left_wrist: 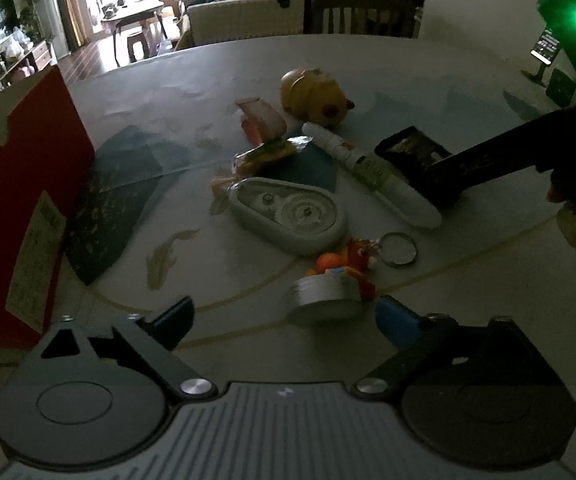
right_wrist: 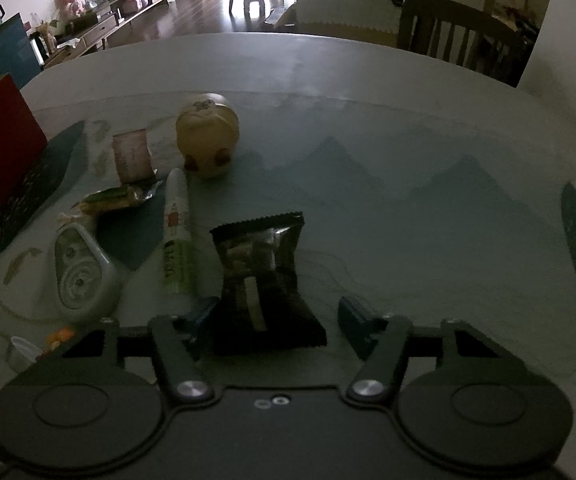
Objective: Organize objects
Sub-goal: 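Grasp the tape roll with left tool while right tool grasps the black snack pack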
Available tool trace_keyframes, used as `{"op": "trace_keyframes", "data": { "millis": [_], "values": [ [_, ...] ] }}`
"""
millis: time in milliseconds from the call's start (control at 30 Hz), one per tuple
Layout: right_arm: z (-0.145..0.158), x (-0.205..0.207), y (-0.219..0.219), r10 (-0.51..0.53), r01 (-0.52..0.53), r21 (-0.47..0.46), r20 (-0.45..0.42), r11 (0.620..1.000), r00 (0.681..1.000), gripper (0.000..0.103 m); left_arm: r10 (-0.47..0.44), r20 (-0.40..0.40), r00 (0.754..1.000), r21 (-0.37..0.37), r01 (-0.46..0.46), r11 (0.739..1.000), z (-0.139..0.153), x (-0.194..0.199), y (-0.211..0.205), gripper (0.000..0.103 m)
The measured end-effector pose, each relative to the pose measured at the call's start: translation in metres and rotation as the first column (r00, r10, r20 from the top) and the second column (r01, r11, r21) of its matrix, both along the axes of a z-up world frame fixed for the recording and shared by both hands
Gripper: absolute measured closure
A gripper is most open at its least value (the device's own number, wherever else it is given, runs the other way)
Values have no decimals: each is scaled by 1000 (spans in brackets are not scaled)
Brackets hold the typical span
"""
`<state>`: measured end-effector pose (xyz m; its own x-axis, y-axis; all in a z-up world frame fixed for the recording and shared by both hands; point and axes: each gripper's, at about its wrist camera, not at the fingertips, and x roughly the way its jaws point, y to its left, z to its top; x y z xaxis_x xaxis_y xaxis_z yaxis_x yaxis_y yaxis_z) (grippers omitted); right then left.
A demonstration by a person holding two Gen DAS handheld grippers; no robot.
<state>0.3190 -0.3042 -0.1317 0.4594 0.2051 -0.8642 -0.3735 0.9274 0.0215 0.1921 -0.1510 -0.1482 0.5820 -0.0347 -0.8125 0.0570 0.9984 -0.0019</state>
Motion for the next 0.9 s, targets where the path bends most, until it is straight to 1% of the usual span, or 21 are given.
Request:
{"op": "trace_keyframes", "data": {
  "millis": [67,100,167,200,267,333,433,567,767,900],
  "values": [
    [1,-1,-1,0,0,0,1,1000,1000,47,-15,5,1000,-5,15,1000,1,-1,-2,23],
    [2,-1,0,0,0,-2,3,1000,1000,49,-23,6,1000,-9,24,1000,2,-1,-3,27],
    [2,-2,0,-2,2,-1,2,1000,1000,50,-36,7,999,-18,36,999,3,-2,-4,44],
    [2,-2,0,-4,4,-1,3,1000,1000,50,-39,8,999,-22,39,999,4,-3,-4,47],
    [3,-4,1,-3,3,-6,5,1000,1000,51,-40,17,999,-39,40,998,6,-5,-3,59],
    [4,-7,1,-2,2,-8,9,1000,1000,51,-44,28,999,-42,46,998,9,-7,-3,64],
    [7,-12,-1,-15,15,-13,15,1000,1000,52,-54,32,998,-20,55,998,10,-10,-4,64],
    [13,-24,-9,-51,51,-4,10,999,999,53,-57,39,998,-46,58,997,14,-13,1,64],
    [32,-51,-18,-72,72,34,18,997,997,54,-76,43,996,-82,80,993,20,-21,11,64],
    [45,-73,-18,-79,78,62,15,995,997,56,-107,28,994,-132,110,985,26,-28,21,64]
  ]
}}
